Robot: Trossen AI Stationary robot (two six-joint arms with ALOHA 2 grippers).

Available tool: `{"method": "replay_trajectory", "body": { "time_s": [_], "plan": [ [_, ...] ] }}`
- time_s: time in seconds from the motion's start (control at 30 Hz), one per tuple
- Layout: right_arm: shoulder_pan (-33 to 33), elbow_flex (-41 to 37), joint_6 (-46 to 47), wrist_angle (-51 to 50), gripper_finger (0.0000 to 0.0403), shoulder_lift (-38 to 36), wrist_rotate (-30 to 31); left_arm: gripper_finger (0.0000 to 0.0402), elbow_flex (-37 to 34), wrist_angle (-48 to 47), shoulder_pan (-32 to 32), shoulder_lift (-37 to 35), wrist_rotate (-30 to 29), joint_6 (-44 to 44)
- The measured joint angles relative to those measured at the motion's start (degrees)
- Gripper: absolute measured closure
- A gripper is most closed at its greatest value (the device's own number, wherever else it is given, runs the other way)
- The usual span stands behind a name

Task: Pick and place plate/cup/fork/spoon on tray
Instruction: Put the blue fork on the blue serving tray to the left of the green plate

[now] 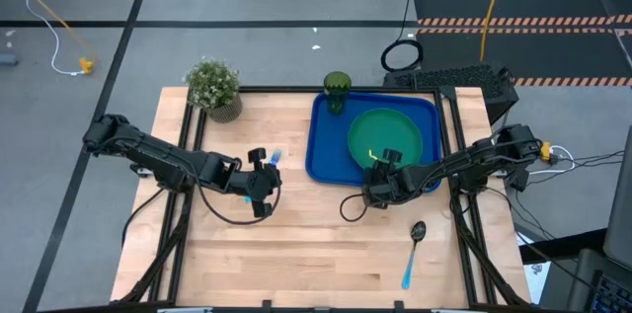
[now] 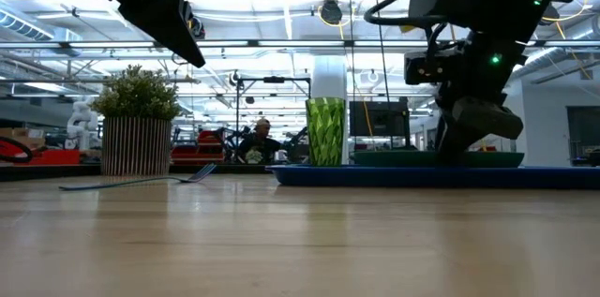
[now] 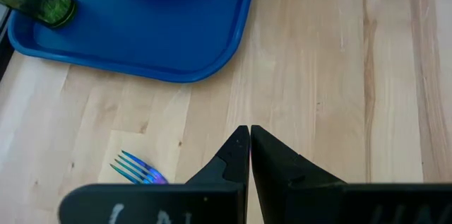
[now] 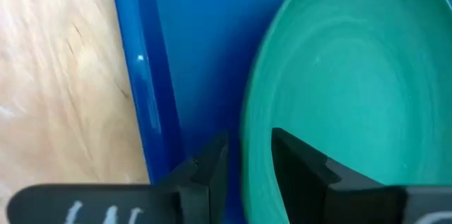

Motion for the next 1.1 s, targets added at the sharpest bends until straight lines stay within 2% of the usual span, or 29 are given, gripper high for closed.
{"method": "replay_trajectory", "body": {
  "time_s": [0.13,0.43,0.57,0.87,0.97,1.1],
  "plan": [
    [0.1,0.0,-1.3,4.0,0.0305,-0.1,-0.8,0.0382,0.0,0.0,0.0,0.2,0.0,-2.8],
    [0.1,0.0,-2.5,5.9,0.0305,-5.1,-8.6,0.0373,0.0,-0.4,0.2,1.1,0.0,-15.0],
    [0.1,0.0,-0.2,6.0,0.0305,-9.5,-12.3,0.0330,0.0,-0.4,0.9,1.6,-0.1,-20.0],
    [2.8,0.1,9.9,6.0,0.0305,-18.9,-13.8,0.0208,0.0,-2.2,2.3,7.7,0.1,-29.4],
    [5.1,0.1,13.4,6.1,0.0305,-20.1,-13.7,0.0189,0.0,-3.2,3.6,9.0,0.2,-31.7],
    [9.8,-1.3,18.3,8.7,0.0305,-19.9,-12.4,0.0184,0.0,-6.0,5.4,9.3,0.1,-34.2]
  ]
}}
